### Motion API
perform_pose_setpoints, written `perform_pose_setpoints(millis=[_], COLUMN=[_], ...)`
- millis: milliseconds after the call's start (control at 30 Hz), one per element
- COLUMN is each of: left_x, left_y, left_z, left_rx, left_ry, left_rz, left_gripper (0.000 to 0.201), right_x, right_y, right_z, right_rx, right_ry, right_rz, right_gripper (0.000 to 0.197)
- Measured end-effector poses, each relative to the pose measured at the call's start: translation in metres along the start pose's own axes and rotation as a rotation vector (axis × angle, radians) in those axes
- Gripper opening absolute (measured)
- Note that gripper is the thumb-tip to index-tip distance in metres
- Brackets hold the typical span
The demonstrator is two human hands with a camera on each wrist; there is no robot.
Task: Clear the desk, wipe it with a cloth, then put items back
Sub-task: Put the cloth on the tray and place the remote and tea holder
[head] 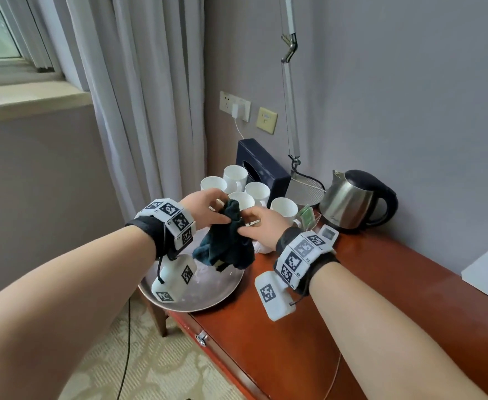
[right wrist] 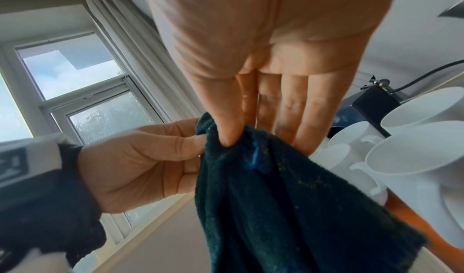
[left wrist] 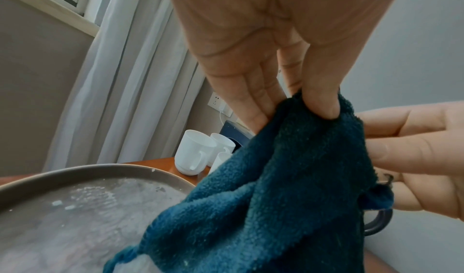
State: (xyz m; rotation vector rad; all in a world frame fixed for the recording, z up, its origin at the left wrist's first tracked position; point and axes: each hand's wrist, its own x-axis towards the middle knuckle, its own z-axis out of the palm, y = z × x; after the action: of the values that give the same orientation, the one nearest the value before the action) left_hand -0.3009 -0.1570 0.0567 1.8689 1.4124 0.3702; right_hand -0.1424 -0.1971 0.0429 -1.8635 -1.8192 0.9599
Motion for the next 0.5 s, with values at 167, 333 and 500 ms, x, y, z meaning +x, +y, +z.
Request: perform_pose_setpoints(millis=[167, 333, 500], left_x=[0.013, 0.033, 0.06], left_y=[-0.006, -0.03, -0.062], left_z=[0.013, 0.021, 0.024], left_rx=[0.032, 0.06, 0.184], left_ry=[0.008, -0.016, -0.166], left_rz=[-0.072, -0.124, -0.103], left_gripper=[0.043, 0.045, 0.046], right_x=[0.016, 0.04, 0.066], right_y=[0.014, 0.027, 0.039], right_z=[0.006, 0.022, 0.049], right_rx=[-0.031, 0.011, 0.072], right_ry=[-0.076, -0.126, -0.152], right_rz=[-0.017, 0.013, 0.148], right_gripper=[0.038, 0.04, 0.039])
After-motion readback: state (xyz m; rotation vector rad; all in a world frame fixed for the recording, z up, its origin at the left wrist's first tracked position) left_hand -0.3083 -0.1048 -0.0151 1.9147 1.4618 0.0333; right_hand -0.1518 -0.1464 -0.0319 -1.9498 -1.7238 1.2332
